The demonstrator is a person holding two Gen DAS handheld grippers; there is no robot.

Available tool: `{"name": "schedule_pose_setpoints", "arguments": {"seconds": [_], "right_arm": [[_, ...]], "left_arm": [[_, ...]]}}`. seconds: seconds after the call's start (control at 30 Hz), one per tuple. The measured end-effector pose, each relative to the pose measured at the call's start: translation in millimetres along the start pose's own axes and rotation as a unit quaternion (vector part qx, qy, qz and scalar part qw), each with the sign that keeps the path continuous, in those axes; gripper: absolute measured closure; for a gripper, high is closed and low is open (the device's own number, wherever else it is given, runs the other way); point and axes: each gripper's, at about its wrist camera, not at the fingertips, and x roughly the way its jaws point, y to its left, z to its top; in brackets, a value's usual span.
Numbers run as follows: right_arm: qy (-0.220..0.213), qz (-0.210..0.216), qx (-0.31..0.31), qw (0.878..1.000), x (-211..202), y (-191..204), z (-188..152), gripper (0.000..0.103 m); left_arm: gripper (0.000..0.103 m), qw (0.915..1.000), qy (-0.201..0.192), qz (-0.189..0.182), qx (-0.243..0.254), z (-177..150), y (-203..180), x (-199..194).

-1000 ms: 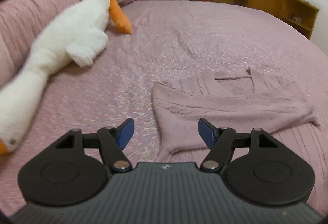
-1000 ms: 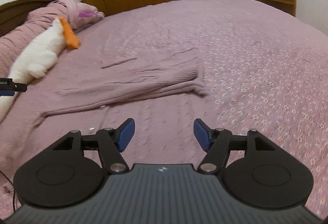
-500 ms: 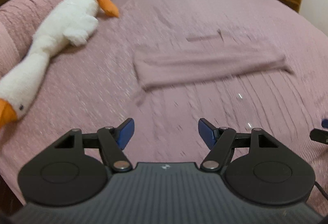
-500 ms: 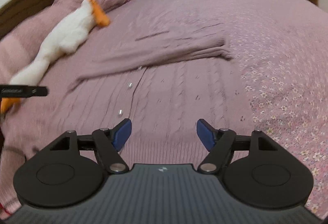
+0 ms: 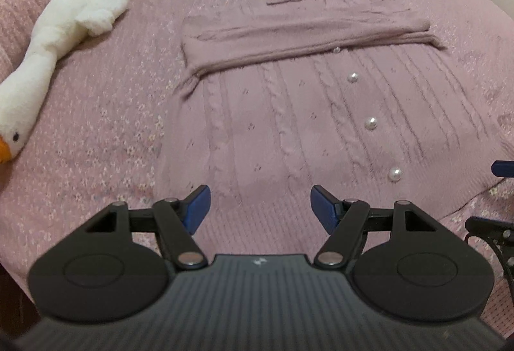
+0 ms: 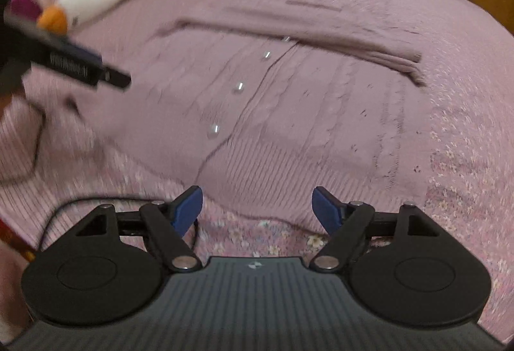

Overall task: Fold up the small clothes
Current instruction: 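Grasp the ribbed cardigan hem with the left gripper while the right gripper grasps it too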

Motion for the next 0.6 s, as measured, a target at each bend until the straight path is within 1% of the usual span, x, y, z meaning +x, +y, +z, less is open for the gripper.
{"name": "schedule_pose_setpoints", "arguments": {"seconds": [0.07, 0.13, 0.2, 0.27, 0.33, 0.43, 0.6], "right_arm": [[0.014, -0.008, -0.037, 0.999, 9, 9, -1, 0.014], [0.027, -0.014, -0.057, 0.998, 20, 15, -3, 0.013], [0.051, -0.035, -0.062, 0.996, 34, 19, -1, 0.013], [0.064, -0.054, -0.073, 0.994, 43, 22, 2, 0.013], [0.065, -0.06, -0.079, 0.993, 45, 24, 6, 0.013], [0.056, -0.065, -0.087, 0.993, 42, 26, 14, 0.013], [0.068, -0.054, -0.138, 0.987, 51, 32, 15, 0.012]], "left_arm": [[0.033, 1.0, 0.007, -0.001, 0.001, -2, 3, 2], [0.033, 0.9999, 0.008, -0.006, 0.002, -3, 4, 2], [0.033, 0.9998, 0.004, -0.018, 0.006, -4, 2, 2], [0.033, 0.9995, 0.0, -0.026, 0.018, -4, -3, 4], [0.033, 0.999, -0.002, -0.028, 0.036, -6, -8, 6], [0.033, 0.9981, -0.004, -0.026, 0.056, -8, -15, 10], [0.033, 0.9975, 0.017, -0.057, 0.038, -11, -14, 19]]}}
